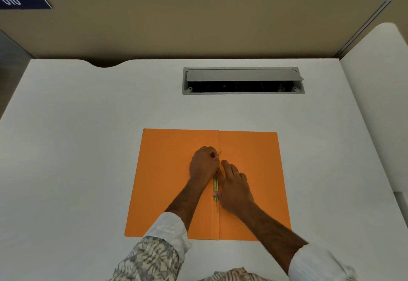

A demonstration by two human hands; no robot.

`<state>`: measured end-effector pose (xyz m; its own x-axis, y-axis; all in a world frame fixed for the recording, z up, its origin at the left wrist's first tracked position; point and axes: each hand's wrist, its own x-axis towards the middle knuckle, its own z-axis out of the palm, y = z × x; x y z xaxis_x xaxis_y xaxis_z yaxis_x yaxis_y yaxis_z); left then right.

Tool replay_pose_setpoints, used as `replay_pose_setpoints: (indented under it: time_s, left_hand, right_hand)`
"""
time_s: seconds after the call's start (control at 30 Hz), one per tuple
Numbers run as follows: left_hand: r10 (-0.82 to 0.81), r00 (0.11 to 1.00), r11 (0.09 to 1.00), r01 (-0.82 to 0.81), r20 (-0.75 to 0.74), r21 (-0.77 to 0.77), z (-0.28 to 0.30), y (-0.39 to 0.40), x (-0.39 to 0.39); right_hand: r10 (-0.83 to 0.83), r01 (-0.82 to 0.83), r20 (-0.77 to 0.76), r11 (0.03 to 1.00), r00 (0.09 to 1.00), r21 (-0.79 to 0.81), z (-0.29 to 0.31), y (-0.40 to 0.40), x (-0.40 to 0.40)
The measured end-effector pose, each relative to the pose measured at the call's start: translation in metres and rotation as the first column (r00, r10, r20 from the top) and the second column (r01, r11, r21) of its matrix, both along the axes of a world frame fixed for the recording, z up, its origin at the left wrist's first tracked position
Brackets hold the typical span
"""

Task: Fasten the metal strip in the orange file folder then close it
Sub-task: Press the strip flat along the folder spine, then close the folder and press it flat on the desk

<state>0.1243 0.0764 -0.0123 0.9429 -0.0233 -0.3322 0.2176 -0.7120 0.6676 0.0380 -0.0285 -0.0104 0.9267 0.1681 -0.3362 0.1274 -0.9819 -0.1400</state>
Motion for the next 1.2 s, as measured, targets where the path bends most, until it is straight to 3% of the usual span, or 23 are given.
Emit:
replay_pose_setpoints:
  time_s: [0.33,0.43,0.53,0.63,0.73,0.9,1.07,1.2]
  left_hand:
    - [0.160,0.987,0.985,-0.161,-0.009,-0.055,0.003,-0.009,-0.010]
    - [0.156,0.986,0.985,-0.151,0.060,-0.083,0.004,0.009,-0.017]
    - [0.260,0.957,0.964,-0.250,0.129,-0.088,0.002,0.045,-0.035]
    - [0.388,0.912,0.922,-0.387,0.133,-0.034,0.001,0.090,-0.065]
    - [0.470,0.872,0.864,-0.486,0.139,0.129,0.001,0.135,-0.104]
    - [0.651,0.758,0.714,-0.631,0.041,0.304,0.004,0.182,-0.154]
    - [0.690,0.720,0.717,-0.663,-0.081,0.215,0.008,0.197,-0.167]
    - [0.772,0.609,0.632,-0.766,-0.183,0.118,0.010,0.200,-0.160]
  right_hand:
    - [-0.005,0.005,0.029,1.000,1.000,0.007,-0.002,0.000,-0.002]
    - [0.007,-0.008,0.037,1.000,0.999,0.019,-0.005,-0.003,-0.002]
    - [0.014,-0.016,0.051,0.999,0.999,0.049,-0.009,-0.009,-0.003]
    - [0.031,-0.034,0.056,0.998,0.998,0.047,-0.014,-0.014,-0.004]
    - [0.078,-0.080,0.080,0.997,0.994,0.020,-0.016,-0.012,-0.010]
    - [0.071,-0.083,0.149,0.994,0.986,0.078,-0.018,-0.013,-0.029]
    - [0.120,-0.124,0.049,0.986,0.992,0.111,-0.024,-0.023,-0.057]
    - [0.113,-0.114,0.015,0.990,0.994,0.087,-0.024,-0.020,-0.061]
